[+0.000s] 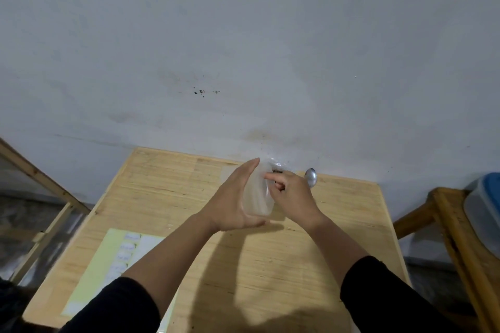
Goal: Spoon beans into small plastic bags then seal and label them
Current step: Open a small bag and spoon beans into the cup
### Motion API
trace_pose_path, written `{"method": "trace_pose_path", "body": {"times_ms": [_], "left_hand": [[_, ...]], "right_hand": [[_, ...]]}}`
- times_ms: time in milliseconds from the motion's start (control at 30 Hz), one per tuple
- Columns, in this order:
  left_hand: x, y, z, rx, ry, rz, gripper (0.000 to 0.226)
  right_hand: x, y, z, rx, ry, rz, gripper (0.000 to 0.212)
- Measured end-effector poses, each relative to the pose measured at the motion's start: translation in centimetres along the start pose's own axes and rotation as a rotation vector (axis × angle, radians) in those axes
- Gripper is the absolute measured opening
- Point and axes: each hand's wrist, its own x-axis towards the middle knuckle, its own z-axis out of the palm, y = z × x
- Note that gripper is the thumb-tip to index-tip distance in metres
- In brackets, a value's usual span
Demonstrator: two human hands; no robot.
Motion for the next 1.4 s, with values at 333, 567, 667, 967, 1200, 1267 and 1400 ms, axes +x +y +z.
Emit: {"method": "trace_pose_path", "body": {"times_ms": [333,567,667,967,1200,1267,1400], "left_hand": [[-0.4,-2.2,2.2,-0.041,0.253,0.001,0.083],[-0.5,-3.5,3.1,-0.035,0.432,-0.163,0.077],[-0.9,-3.6,3.4,-0.047,0.422,-0.212,0.086],[0.0,-3.3,4.0,-0.061,0.4,-0.239,0.093],[0.6,-3.5,4.4,-0.077,0.387,-0.245,0.092],[0.8,-3.5,4.5,-0.088,0.391,-0.257,0.09],[1.0,-3.6,4.9,-0.129,0.399,-0.29,0.088]], "right_hand": [[0.6,0.0,1.2,-0.036,-0.105,-0.115,0.038],[0.9,5.8,1.6,0.333,0.271,0.209,0.019],[1.2,10.3,2.0,0.013,0.337,0.492,0.025],[2.1,14.2,4.5,-0.06,0.304,0.568,0.03],[2.4,14.0,4.5,0.068,0.368,0.786,0.019],[2.0,13.8,4.1,0.117,0.437,0.799,0.019],[1.1,12.7,2.4,0.139,0.585,0.708,0.019]]}}
